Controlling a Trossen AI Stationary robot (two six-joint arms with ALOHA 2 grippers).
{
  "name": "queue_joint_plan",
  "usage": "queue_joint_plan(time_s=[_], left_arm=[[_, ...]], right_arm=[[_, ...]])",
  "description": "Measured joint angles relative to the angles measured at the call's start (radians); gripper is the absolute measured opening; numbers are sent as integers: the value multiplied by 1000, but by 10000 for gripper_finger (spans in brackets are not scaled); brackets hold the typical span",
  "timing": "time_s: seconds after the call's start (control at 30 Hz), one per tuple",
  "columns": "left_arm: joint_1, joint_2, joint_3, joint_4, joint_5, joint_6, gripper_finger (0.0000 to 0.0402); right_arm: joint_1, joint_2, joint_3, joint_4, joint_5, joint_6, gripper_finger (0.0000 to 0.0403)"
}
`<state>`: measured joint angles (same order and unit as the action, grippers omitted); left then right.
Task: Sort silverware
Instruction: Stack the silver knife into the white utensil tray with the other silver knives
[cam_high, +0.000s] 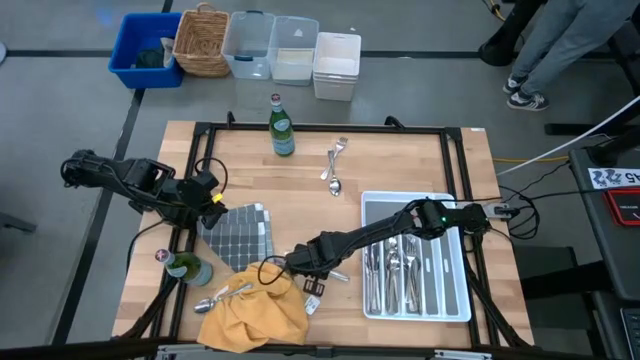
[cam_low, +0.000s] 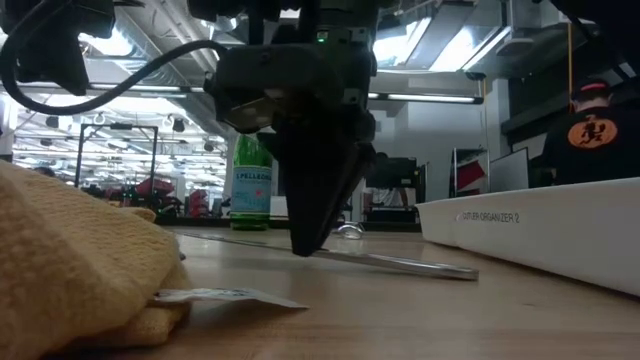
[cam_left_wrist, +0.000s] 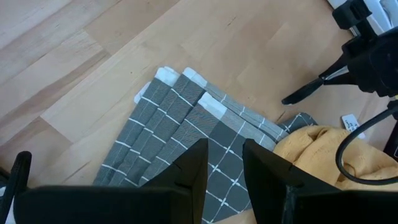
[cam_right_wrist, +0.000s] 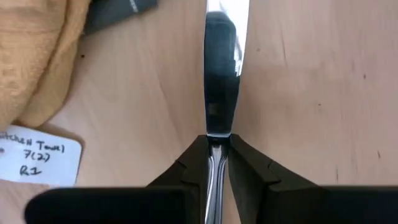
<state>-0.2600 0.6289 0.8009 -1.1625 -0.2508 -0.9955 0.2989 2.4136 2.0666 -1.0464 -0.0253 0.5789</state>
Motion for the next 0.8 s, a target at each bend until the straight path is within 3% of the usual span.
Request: queue_joint_plan(time_s=[0.4,0.67,0.8], left_arm=[[0,0,0,16,0,-47,88],[-2,48,-139,495,10,34,88],[-2,102,-214,629,25,-27,88]], right_arm=[[0,-3,2,-4,-20,0,58],[-16,-4,2,0,-21,2,58],[-25,-4,2,0,-32,24,58]])
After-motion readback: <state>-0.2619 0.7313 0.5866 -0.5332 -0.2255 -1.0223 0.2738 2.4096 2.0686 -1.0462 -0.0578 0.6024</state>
